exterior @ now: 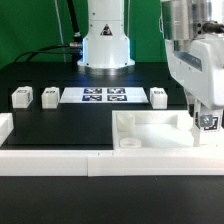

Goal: Assemble square table

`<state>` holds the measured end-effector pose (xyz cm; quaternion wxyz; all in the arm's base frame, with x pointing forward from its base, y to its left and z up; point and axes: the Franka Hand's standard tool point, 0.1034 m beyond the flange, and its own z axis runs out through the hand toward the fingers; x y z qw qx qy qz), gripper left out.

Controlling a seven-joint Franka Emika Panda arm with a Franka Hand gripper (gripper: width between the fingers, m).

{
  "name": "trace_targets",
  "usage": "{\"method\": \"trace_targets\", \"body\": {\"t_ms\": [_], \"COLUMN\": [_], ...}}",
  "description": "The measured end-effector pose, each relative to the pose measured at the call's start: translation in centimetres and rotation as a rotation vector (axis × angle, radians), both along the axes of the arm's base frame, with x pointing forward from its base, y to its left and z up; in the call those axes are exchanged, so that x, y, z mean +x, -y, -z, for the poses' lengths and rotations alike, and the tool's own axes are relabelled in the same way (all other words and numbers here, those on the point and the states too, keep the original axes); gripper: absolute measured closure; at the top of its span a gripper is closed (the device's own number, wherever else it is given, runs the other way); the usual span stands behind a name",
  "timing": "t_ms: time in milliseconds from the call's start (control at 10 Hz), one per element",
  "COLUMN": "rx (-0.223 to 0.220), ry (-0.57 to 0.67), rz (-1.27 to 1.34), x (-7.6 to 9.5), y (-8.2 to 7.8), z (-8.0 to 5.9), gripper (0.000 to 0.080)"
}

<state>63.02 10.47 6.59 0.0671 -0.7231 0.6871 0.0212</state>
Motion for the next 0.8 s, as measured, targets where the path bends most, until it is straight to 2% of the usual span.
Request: {"method": "trace_targets", "body": {"t_ms": [100,200,300,400,700,800], "rx": [-0.01,-0.029,-0.041,-0.045,-0.058,-0.089], "ry": [0.007,0.018,0.041,0.053,0.077,0.094], "rz": [-0.085,-0.244,-0.432,-0.535,-0.741,-0.952], "x": [-0.1,-0.2,-0.3,-0.3,-0.3,-0.1], "y": [-0.2,-0.8,-1.3,-1.4,-1.2,-1.1], "z": [0.0,-0.1,-0.2,-0.2,-0.2,-0.3], "gripper": [0.0499,0.0302,0.0302,0.0178,0.0152,0.0151]}}
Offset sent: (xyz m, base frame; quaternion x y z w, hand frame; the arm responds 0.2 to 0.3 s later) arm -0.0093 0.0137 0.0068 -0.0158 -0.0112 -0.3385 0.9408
